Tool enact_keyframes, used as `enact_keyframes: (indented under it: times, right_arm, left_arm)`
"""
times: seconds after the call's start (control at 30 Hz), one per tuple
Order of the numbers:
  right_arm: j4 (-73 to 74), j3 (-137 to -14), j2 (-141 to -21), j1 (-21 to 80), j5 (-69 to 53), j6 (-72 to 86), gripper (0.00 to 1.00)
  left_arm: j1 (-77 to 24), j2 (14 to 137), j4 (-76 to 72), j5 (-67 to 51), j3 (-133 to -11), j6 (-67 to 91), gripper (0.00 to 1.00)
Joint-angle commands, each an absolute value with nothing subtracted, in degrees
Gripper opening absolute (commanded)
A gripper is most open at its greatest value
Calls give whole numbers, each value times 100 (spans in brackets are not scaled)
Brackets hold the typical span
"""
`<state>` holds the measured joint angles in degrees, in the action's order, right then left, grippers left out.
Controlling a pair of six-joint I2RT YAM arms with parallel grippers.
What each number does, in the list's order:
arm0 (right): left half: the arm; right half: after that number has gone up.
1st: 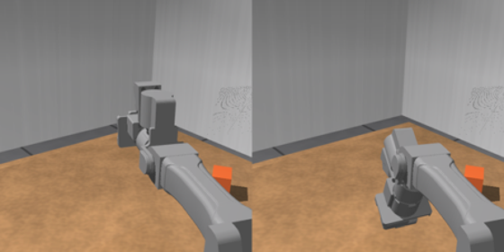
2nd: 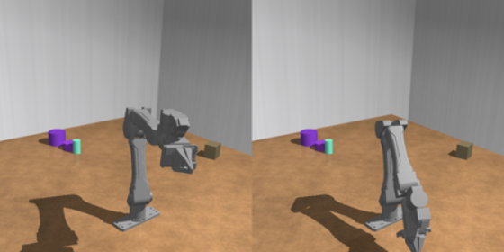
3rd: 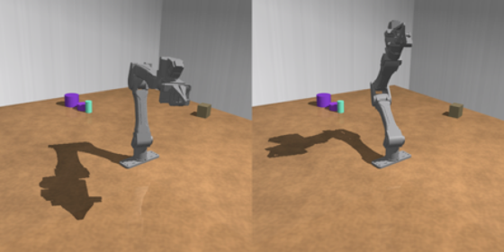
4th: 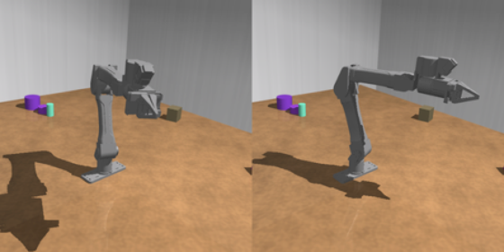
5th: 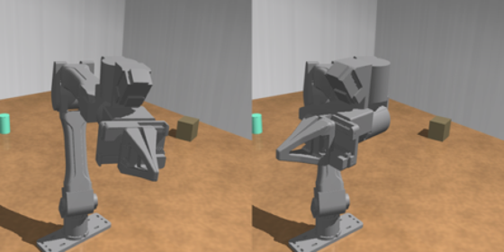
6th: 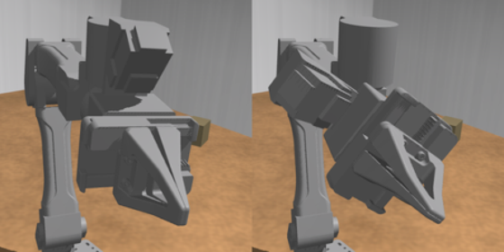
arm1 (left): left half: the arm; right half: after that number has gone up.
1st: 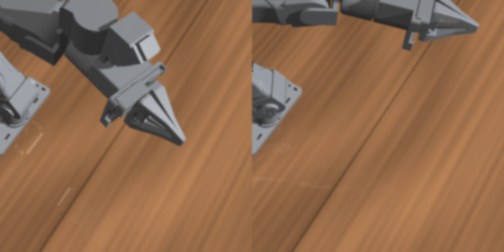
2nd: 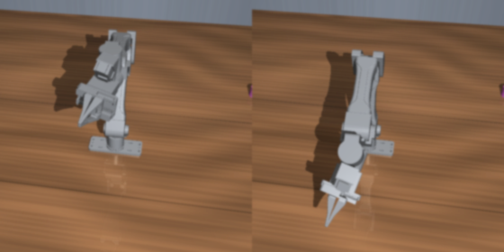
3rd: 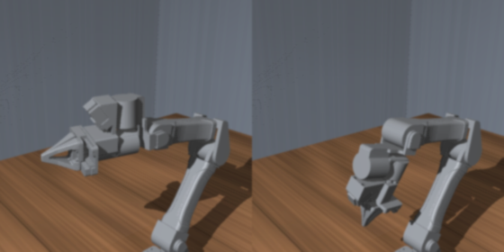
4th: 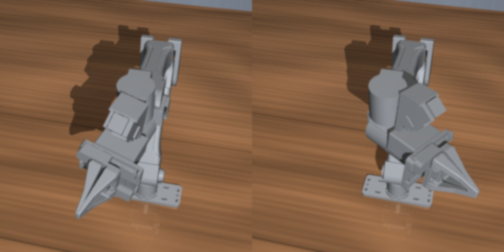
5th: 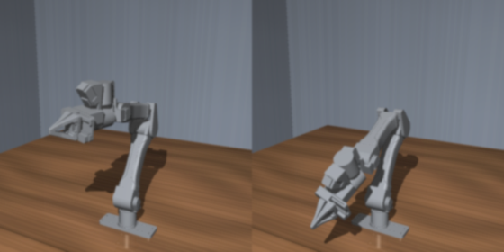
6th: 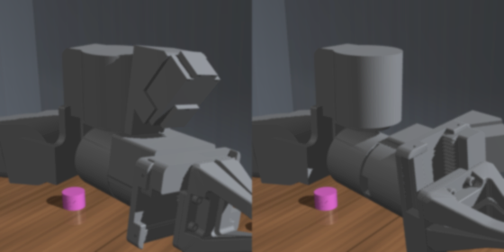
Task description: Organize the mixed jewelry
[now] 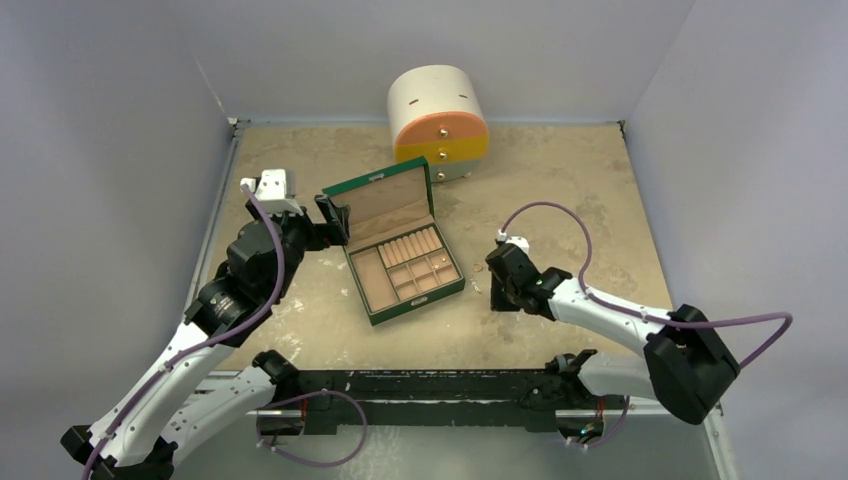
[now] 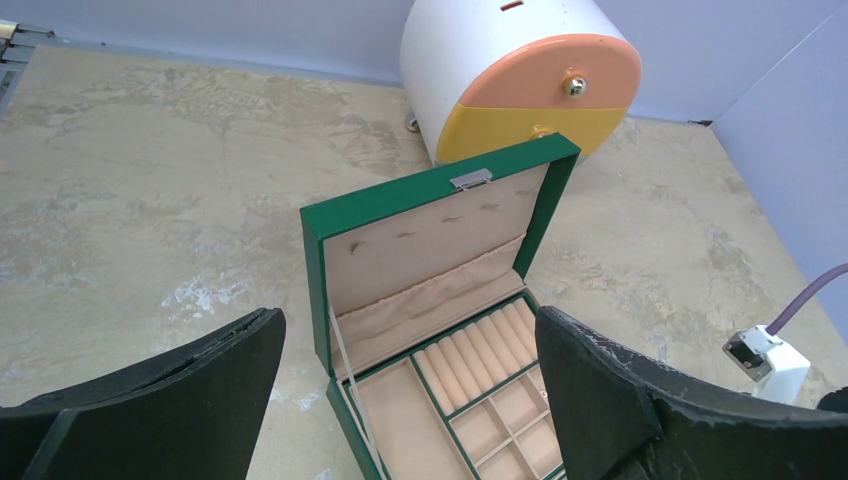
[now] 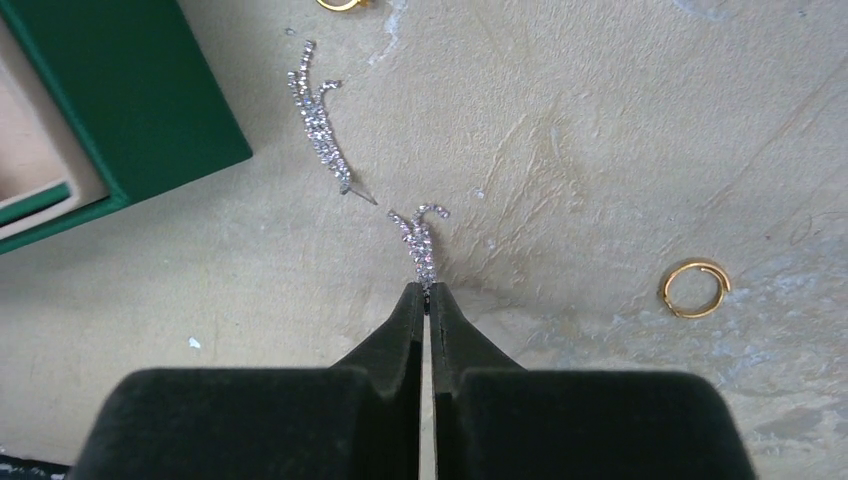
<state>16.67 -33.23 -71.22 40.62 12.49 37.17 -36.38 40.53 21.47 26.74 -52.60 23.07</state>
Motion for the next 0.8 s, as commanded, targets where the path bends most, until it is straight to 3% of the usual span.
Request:
enact_keyframes:
  times: [0.0,0.4,0.77]
  right_arm:
    - [1858,-3453,-6699,4111,1300,3792,0]
    - [1766,-4131,-6214,4325,1227,3355,0]
    - [929,-5065,-6660,4816,1011,2848,0]
  left_arm:
    - [-3589,3997,1883,2619,-5291,2363,96]
    - [-3595,3995,1877,2595,-5289,2373,96]
    - [-3588,3989,1884,2608,-5284,2364,96]
